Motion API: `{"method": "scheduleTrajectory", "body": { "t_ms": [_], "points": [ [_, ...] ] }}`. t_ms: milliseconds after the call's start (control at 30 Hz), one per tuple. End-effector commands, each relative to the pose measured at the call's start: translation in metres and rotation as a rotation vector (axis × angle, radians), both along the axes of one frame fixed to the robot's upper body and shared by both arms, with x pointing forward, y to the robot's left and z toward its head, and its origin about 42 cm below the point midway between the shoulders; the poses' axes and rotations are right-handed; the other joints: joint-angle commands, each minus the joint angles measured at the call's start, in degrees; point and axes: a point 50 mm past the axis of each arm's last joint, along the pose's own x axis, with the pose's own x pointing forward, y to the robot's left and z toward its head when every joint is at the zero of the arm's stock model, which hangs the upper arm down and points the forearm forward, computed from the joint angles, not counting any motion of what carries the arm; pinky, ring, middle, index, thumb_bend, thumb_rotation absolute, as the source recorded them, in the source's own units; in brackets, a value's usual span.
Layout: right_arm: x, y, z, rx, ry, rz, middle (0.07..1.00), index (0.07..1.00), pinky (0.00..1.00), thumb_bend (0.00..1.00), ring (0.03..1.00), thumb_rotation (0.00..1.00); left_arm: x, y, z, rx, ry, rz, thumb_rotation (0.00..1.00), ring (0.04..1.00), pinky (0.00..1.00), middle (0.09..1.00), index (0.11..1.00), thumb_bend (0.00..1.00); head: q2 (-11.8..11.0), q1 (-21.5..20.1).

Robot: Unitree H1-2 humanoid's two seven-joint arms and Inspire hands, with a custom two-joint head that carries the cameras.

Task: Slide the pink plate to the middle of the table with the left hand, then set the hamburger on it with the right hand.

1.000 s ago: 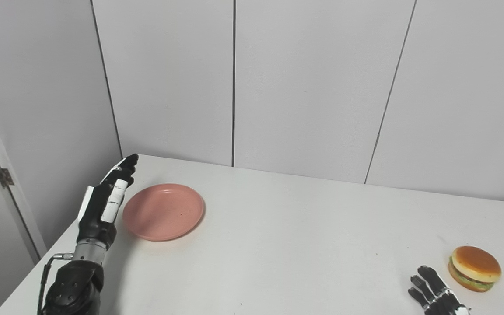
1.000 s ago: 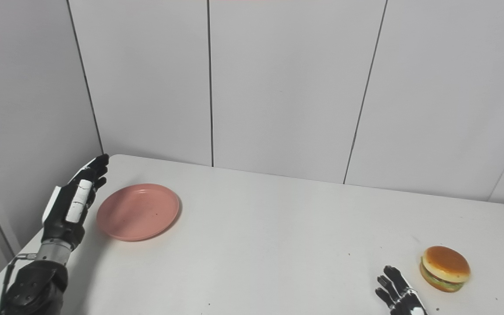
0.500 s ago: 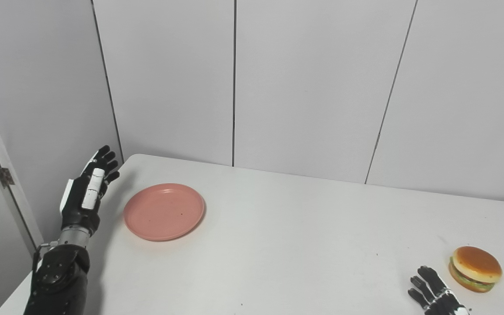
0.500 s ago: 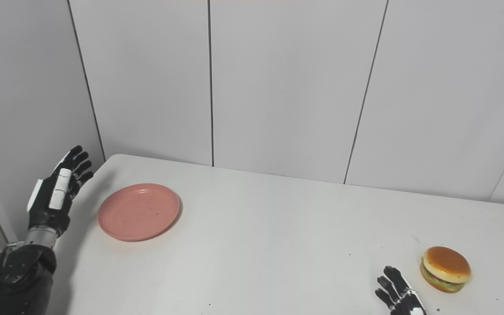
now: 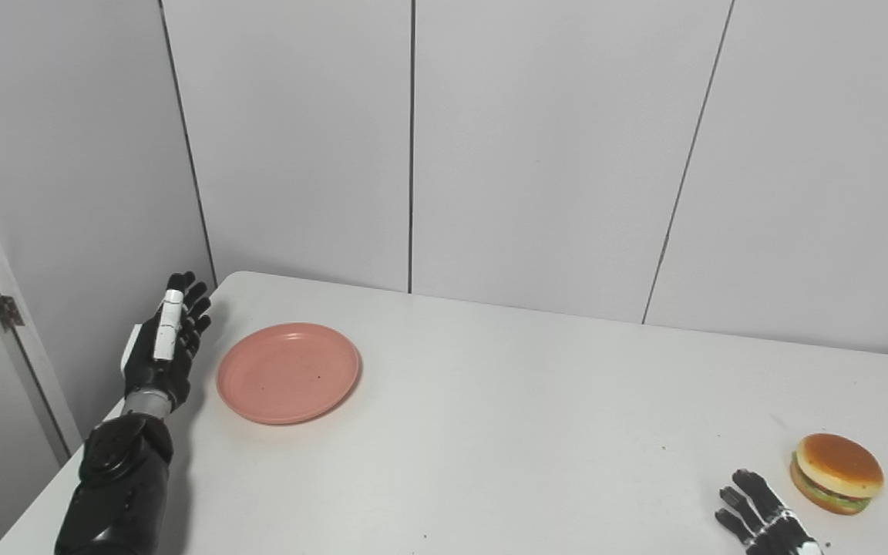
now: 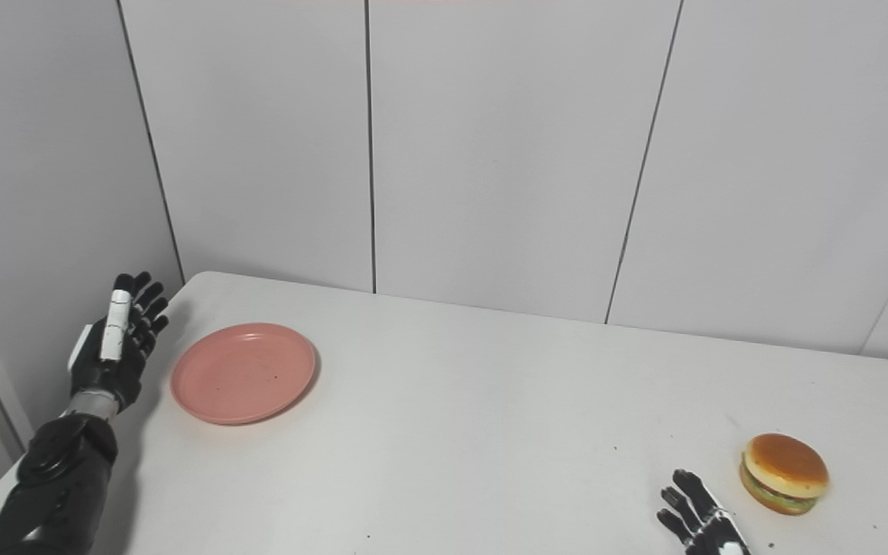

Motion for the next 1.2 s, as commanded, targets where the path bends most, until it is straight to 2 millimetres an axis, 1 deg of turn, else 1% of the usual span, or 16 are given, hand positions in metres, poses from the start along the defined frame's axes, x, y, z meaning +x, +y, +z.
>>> {"method": "scheduleTrajectory", "body": {
  "t_ms": [0, 200, 300, 333, 433, 533, 600, 700, 867, 933, 1033, 1067, 1167],
  "points": [
    [0.003, -0.012, -0.028, -0.013, 0.17, -0.034, 0.901, 0.835, 0.86, 0.83, 0.877, 0.98, 0.019, 0.013, 0.043, 0.078, -0.11, -0.001, 0.81, 0.964, 0.99, 0.934, 0.903, 0.83, 0.0, -0.1],
    [0.002, -0.01, -0.027, -0.021, 0.171, -0.035, 0.896, 0.826, 0.85, 0.85, 0.869, 0.98, 0.03, 0.021, 0.034, 0.078, -0.059, 0.02, 0.78, 0.945, 0.97, 0.909, 0.889, 0.86, 0.4, -0.5],
    [0.001, -0.01, -0.026, -0.021, 0.171, -0.032, 0.895, 0.821, 0.85, 0.84, 0.868, 0.98, 0.034, 0.024, 0.028, 0.077, -0.034, 0.023, 0.78, 0.946, 0.97, 0.919, 0.885, 0.83, 0.4, -0.6],
    [0.001, -0.01, -0.025, -0.023, 0.171, -0.03, 0.895, 0.82, 0.85, 0.84, 0.869, 0.98, 0.034, 0.025, 0.025, 0.074, -0.022, 0.024, 0.78, 0.946, 0.97, 0.919, 0.884, 0.82, 0.6, -0.7],
    [0.001, -0.01, -0.025, -0.029, 0.17, -0.026, 0.893, 0.822, 0.85, 0.83, 0.868, 0.99, 0.035, 0.027, 0.018, 0.071, 0.007, 0.031, 0.78, 0.921, 0.94, 0.883, 0.854, 0.83, 0.7, -0.7],
    [0.0, -0.01, -0.024, -0.029, 0.17, -0.025, 0.892, 0.821, 0.85, 0.83, 0.867, 0.99, 0.034, 0.027, 0.012, 0.076, 0.027, 0.034, 0.78, 0.915, 0.94, 0.875, 0.844, 0.83, 0.8, -0.9],
    [0.0, -0.009, -0.024, -0.029, 0.172, -0.024, 0.893, 0.825, 0.84, 0.83, 0.866, 0.99, 0.033, 0.027, 0.007, 0.082, 0.042, 0.032, 0.8, 0.92, 0.93, 0.884, 0.864, 0.82, 0.9, -1.0],
    [0.0, -0.009, -0.024, -0.028, 0.174, -0.021, 0.892, 0.826, 0.85, 0.83, 0.864, 0.99, 0.033, 0.026, 0.004, 0.075, 0.041, 0.031, 0.8, 0.917, 0.93, 0.879, 0.871, 0.8, 0.9, -1.1],
    [0.0, -0.007, -0.024, -0.028, 0.177, -0.017, 0.887, 0.825, 0.84, 0.83, 0.855, 0.98, 0.034, 0.015, -0.004, 0.05, 0.034, -0.012, 0.8, 0.914, 0.94, 0.887, 0.872, 0.79, 0.9, -1.5],
    [0.0, -0.007, -0.023, -0.026, 0.179, -0.016, 0.893, 0.826, 0.85, 0.82, 0.858, 0.98, 0.034, 0.01, -0.006, 0.037, 0.032, -0.023, 0.78, 0.915, 0.94, 0.889, 0.874, 0.79, 1.0, -1.6],
    [-0.001, -0.007, -0.023, -0.027, 0.179, -0.014, 0.892, 0.827, 0.85, 0.82, 0.859, 0.98, 0.035, 0.006, -0.009, 0.031, 0.028, -0.033, 0.76, 0.904, 0.91, 0.88, 0.883, 0.82, 1.1, -1.7],
    [-0.002, -0.007, -0.023, -0.029, 0.18, -0.014, 0.891, 0.826, 0.85, 0.82, 0.856, 0.98, 0.035, 0.002, -0.01, 0.032, 0.031, -0.037, 0.75, 0.901, 0.9, 0.879, 0.881, 0.86, 1.2, -1.9],
    [-0.003, -0.006, -0.023, -0.033, 0.182, -0.016, 0.889, 0.825, 0.84, 0.83, 0.854, 0.98, 0.036, -0.004, -0.014, 0.033, 0.035, -0.049, 0.75, 0.898, 0.89, 0.878, 0.87, 0.87, 1.4, -2.0]
  ]
}}
